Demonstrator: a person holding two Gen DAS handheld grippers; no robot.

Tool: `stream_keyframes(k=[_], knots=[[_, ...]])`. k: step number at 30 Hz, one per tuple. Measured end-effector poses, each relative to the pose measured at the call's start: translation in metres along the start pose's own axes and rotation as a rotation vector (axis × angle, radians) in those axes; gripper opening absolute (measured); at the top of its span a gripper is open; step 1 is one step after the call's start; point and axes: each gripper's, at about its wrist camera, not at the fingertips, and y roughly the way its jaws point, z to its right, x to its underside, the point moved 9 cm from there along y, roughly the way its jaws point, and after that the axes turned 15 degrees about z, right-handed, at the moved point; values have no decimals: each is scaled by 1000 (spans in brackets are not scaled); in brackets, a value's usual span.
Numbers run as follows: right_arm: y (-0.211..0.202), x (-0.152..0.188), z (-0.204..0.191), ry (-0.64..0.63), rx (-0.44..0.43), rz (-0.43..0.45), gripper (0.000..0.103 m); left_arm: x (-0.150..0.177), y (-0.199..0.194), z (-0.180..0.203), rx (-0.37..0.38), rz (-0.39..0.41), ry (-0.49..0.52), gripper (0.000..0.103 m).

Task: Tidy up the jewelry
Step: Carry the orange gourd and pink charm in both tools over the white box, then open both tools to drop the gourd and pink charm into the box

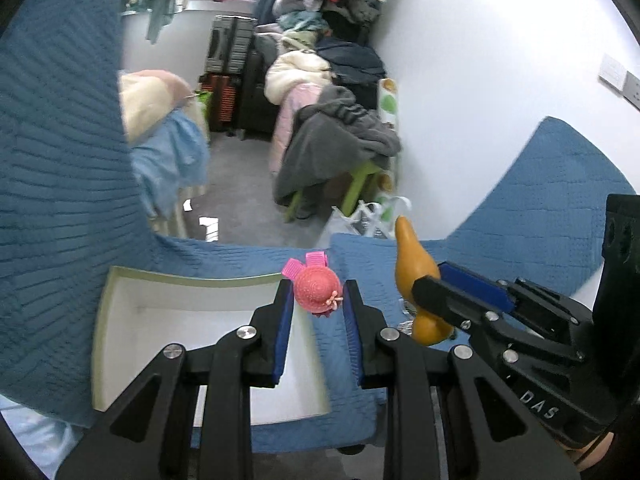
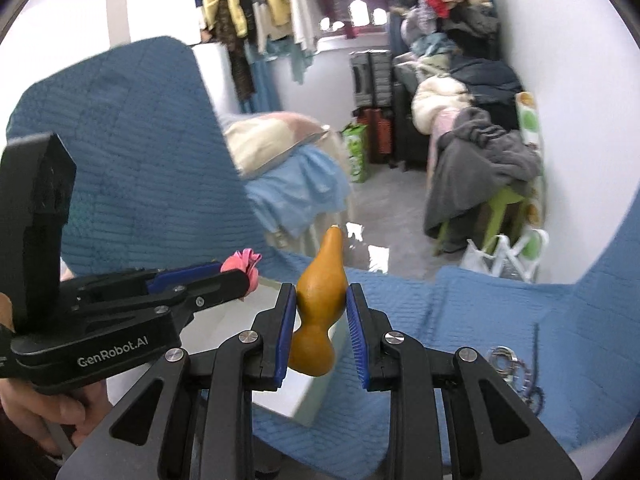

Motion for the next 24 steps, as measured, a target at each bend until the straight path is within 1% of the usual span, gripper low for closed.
stream_keyframes(k=[5, 12, 18, 24], knots=[[37, 30, -27, -5, -48, -97, 23, 16, 3, -42, -59, -45, -12, 26], [68, 79, -45, -27, -66, -231, 23, 52, 17, -87, -98, -130, -77, 26], [92, 110, -58, -43, -83, -316, 24, 78, 29, -104, -120, -198, -92, 26], [103, 131, -61, -51, -91, -379, 24, 95, 35, -116, -138, -240, -124, 26]])
